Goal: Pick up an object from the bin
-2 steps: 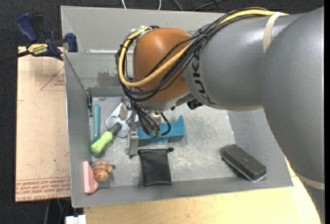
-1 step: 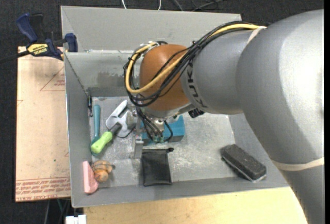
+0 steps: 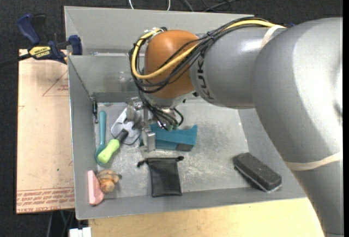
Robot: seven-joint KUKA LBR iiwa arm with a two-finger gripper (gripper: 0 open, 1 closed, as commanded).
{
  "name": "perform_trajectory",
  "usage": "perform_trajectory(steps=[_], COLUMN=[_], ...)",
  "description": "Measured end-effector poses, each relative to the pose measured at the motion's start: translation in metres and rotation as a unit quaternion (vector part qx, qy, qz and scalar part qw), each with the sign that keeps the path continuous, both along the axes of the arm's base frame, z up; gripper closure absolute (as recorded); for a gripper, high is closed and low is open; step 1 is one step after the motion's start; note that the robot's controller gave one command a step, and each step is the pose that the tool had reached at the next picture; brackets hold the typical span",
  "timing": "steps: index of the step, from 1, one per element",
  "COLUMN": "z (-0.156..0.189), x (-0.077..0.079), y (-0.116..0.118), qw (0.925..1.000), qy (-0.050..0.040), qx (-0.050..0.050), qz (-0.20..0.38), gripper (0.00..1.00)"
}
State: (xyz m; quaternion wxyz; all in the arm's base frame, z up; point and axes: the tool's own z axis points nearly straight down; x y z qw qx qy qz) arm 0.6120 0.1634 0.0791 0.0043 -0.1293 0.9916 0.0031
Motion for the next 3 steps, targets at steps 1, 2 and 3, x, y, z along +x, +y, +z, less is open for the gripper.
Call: perform_trajectory(steps=[1,2,3], z=[-0.009,-0.009,0.047], x=[-0.088,-0.088,-0.093], y=[-0.064,-0.064,-0.063], qw=[0.9904,0.9904,0.9901], qy=[0.0084,0.0083,0.0129], qx=[-0.003,-0.003,-0.004], qz=[-0.138,-0.138,-0.14], gripper=[1.0,1.0,1.0])
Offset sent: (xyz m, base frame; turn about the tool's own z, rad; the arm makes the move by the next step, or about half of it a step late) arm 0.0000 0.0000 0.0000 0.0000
